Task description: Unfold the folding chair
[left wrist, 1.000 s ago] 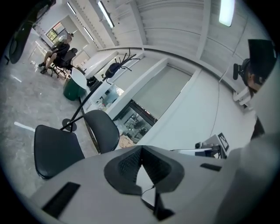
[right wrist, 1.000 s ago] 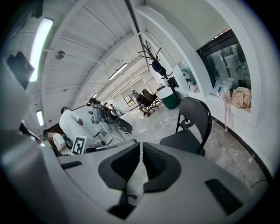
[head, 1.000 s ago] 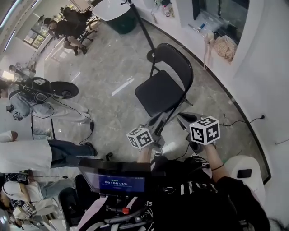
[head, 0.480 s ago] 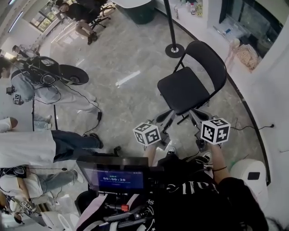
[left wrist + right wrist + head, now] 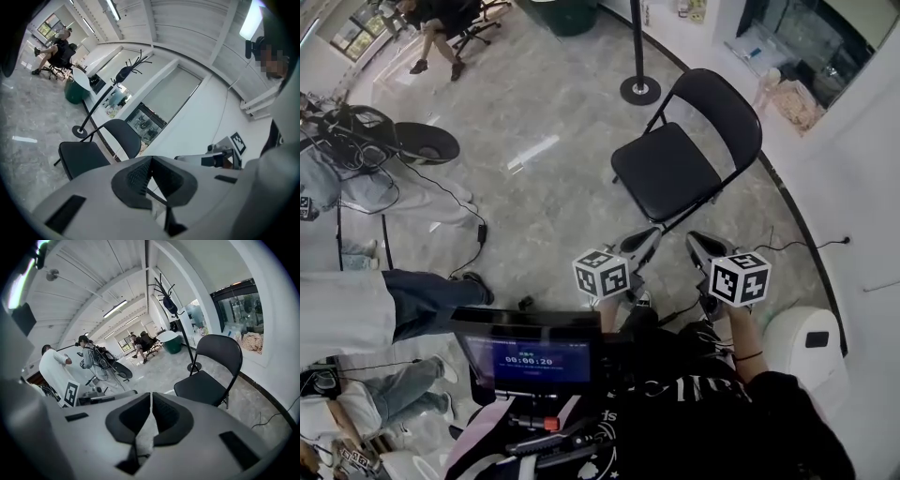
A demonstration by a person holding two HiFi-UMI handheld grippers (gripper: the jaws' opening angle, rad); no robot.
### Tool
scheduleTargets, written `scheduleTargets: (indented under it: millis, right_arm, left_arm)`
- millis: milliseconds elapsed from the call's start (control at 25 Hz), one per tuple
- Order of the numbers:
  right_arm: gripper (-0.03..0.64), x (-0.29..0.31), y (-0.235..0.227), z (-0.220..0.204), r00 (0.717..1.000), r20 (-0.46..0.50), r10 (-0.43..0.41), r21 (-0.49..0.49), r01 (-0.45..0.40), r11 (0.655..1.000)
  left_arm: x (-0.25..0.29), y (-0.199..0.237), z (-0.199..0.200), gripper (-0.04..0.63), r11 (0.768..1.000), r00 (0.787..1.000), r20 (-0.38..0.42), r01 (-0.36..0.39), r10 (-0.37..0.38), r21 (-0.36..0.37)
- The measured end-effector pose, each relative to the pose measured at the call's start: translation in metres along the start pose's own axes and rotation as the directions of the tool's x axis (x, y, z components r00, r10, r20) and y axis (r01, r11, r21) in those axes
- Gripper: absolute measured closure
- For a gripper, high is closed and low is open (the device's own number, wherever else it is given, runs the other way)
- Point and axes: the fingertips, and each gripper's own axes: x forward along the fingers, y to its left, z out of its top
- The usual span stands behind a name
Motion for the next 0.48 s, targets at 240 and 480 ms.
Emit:
scheduleTargets:
  millis: [240, 480]
  right_arm:
    - [0.595, -0.027, 0.007, -0.011, 1.000, -0.008, 0.019, -0.037, -0.020, 0.999]
    - [0.598, -0.079, -0.004, -0.034, 0.998, -0.015, 0.054, -0.075, -0.055, 0.996]
  left_arm:
    - [-0.026, -0.031, -0.016, 0.592, 0.997, 0.996, 0.034, -0.077, 0.077, -0.001]
    - [-0.025, -0.073, -0.038, 0.592, 0.990, 0.984, 0.111, -0.137, 0.138, -0.019]
